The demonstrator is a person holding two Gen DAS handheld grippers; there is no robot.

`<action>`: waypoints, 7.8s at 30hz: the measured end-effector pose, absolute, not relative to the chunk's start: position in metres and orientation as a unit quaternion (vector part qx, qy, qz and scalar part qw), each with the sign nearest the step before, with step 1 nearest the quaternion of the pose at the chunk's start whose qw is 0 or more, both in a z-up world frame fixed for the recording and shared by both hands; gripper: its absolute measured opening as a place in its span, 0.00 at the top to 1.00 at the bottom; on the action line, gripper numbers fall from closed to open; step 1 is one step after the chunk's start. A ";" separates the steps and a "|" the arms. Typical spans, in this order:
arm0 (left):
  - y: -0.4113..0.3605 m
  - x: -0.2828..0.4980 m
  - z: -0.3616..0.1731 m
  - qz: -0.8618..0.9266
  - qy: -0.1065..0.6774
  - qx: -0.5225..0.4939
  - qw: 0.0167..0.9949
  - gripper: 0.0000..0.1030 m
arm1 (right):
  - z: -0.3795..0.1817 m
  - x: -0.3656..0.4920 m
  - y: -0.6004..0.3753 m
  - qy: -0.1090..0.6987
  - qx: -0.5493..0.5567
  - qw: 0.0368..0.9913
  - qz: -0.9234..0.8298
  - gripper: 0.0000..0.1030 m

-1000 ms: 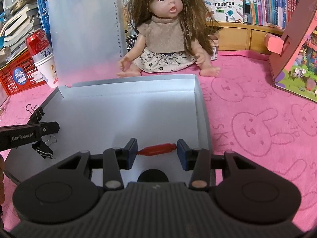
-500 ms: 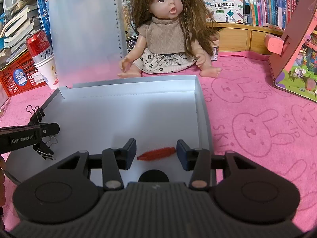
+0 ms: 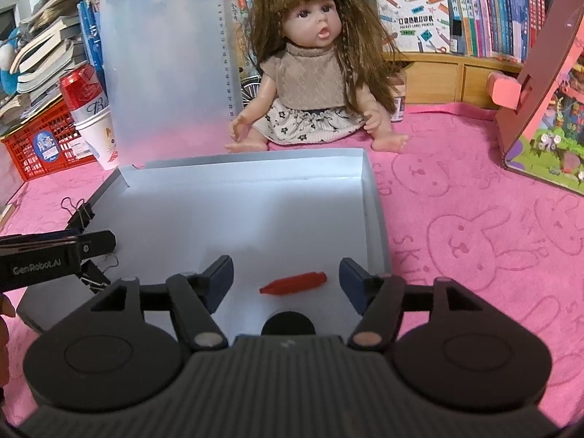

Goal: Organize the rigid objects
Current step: 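Open the left tool to drop the nut while the right tool releases the red stick into the box, then move both tools back toward the remaining objects on the cloth, then grasp a black cap with the left tool while the right tool grasps the colourful toy, then carry the black cap with the left tool while the right tool carries the toy over the box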

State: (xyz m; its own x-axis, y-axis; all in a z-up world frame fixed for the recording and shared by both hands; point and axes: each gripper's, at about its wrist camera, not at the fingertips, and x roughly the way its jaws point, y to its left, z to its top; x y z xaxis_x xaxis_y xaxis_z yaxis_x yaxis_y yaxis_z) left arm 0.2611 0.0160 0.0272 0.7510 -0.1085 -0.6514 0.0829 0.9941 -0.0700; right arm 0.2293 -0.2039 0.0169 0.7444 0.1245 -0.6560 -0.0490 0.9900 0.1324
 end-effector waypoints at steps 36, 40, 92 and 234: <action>-0.004 0.127 0.055 -0.098 0.300 0.013 0.949 0.43 | 0.046 0.119 -0.210 0.268 0.000 0.960 0.075 0.16; -0.007 0.117 0.053 -0.100 0.302 0.015 0.948 0.43 | 0.043 0.110 -0.210 0.266 -0.006 0.961 0.077 0.15; -0.009 0.026 0.013 -0.095 0.321 0.052 0.941 0.43 | 0.007 0.029 -0.201 0.279 -0.079 0.952 0.094 0.14; 0.026 0.151 0.069 -0.067 0.259 -0.020 0.963 0.70 | 0.043 0.151 -0.221 0.290 0.059 0.953 0.060 0.58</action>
State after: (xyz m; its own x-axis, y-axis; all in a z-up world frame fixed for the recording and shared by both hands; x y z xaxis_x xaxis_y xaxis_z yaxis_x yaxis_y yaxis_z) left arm 0.1514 0.0262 0.0689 0.8569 -0.1394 -0.4963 0.1190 0.9902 -0.0727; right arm 0.1511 -0.2212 0.0433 0.8241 0.1480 -0.5467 -0.0797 0.9860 0.1468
